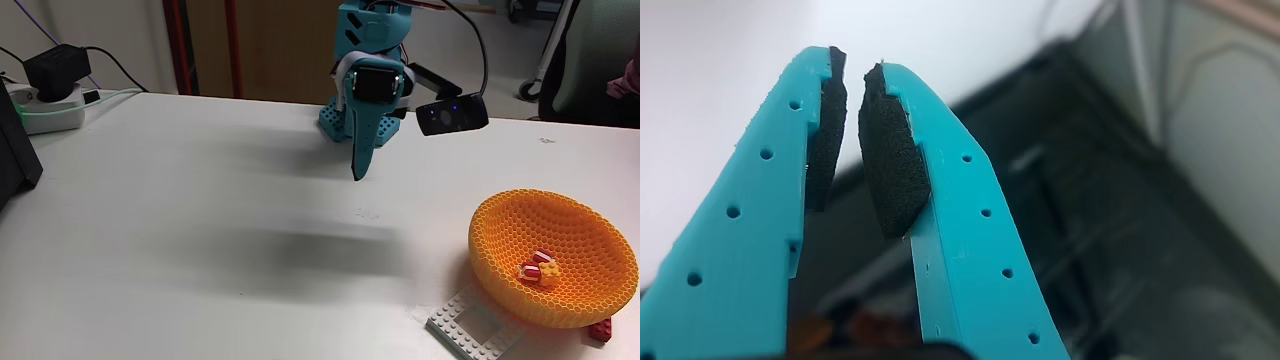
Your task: Pick only small cubed objects and place them into the bowl
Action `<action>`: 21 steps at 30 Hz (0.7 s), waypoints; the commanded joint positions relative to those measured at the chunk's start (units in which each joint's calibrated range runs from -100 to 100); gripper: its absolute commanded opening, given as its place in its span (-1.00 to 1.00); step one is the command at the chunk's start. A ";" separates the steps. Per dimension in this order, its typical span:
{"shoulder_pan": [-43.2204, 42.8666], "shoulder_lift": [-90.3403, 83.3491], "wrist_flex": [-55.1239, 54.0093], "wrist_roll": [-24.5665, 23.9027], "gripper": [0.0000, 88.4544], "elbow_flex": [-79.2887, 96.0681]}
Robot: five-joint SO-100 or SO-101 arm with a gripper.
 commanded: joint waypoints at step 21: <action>2.69 -46.83 1.62 0.39 -1.00 36.08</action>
